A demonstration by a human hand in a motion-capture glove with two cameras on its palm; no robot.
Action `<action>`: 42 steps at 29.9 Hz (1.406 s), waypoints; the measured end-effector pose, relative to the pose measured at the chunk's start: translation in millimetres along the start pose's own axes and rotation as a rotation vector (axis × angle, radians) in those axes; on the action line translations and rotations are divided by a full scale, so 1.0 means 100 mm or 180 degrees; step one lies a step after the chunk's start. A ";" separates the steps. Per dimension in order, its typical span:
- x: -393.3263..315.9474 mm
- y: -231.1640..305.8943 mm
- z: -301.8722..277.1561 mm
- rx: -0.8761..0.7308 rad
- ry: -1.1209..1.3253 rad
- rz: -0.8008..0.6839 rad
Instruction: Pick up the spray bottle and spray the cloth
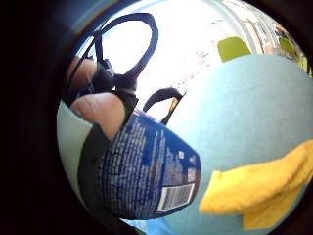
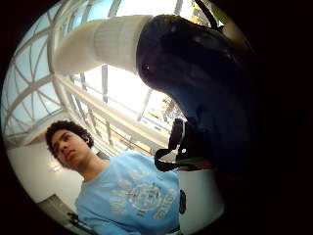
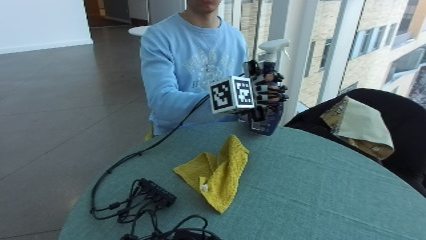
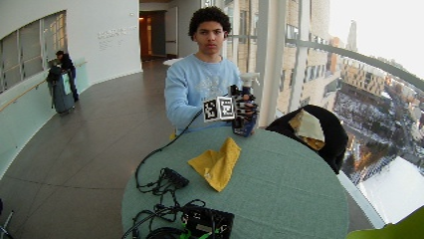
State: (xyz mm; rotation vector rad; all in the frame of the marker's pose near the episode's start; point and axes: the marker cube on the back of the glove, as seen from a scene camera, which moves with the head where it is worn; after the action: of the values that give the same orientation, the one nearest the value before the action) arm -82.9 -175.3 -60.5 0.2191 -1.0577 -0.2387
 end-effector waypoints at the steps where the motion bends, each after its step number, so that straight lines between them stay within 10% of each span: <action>1: 0.04 -0.07 0.10 0.0001 -0.0003 -0.0034; 18: 0.62 -0.73 1.33 0.0042 0.0016 -0.0061; 42: 0.61 -0.56 1.15 -0.0017 0.0404 0.0124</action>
State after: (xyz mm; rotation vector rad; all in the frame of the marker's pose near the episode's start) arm -160.7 -253.6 28.3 0.2062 -0.9345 -0.1901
